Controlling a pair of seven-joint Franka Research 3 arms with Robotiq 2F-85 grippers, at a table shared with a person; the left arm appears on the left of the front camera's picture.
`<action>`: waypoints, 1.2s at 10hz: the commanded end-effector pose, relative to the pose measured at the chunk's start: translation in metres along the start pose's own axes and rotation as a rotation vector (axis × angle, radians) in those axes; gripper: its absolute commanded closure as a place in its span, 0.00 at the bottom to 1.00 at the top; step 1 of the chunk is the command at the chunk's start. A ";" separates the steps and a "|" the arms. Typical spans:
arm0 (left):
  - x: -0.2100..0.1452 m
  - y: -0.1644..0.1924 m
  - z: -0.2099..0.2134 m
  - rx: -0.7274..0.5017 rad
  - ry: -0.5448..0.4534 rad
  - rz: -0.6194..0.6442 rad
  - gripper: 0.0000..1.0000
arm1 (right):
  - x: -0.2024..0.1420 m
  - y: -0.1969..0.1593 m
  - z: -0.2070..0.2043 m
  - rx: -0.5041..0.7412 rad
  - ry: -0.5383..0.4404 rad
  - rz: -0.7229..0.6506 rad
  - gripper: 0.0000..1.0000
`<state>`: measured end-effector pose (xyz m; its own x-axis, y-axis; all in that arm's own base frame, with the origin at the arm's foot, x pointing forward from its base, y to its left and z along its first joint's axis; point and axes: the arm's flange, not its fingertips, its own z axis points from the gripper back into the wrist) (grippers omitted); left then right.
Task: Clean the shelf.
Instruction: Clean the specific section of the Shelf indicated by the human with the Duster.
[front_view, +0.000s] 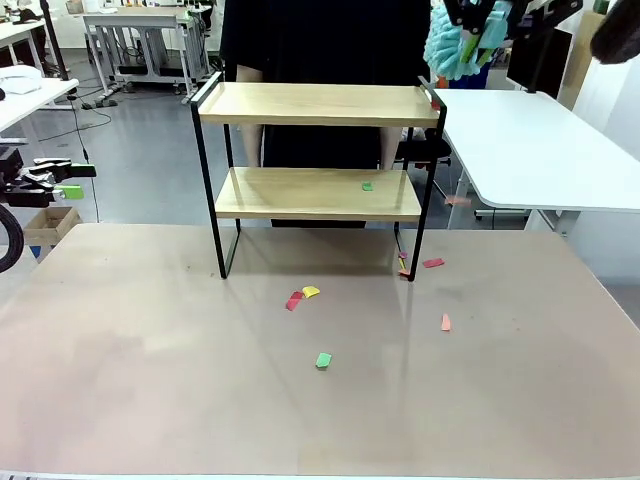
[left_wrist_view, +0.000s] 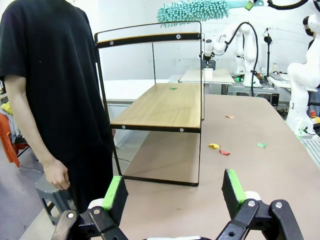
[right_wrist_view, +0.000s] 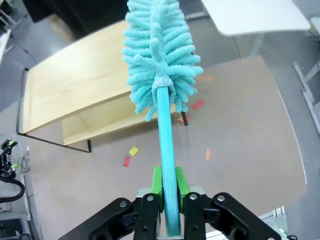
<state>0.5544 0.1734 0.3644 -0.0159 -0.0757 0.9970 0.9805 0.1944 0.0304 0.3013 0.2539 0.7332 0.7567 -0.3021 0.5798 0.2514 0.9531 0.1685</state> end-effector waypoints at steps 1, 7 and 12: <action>0.002 -0.001 -0.001 0.001 0.001 -0.004 0.00 | -0.004 -0.005 0.004 0.077 -0.060 0.064 0.87; 0.002 -0.001 -0.001 0.001 0.001 -0.004 0.00 | -0.007 -0.005 0.040 0.745 0.195 0.450 0.87; 0.002 -0.001 -0.001 0.001 0.001 -0.004 0.00 | -0.023 0.004 0.020 0.849 0.744 0.769 0.87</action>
<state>0.5544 0.1734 0.3644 -0.0159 -0.0757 0.9970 0.9804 0.1944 0.0304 0.2574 0.2688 0.7282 0.7813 0.5402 0.3126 -0.5996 0.5108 0.6161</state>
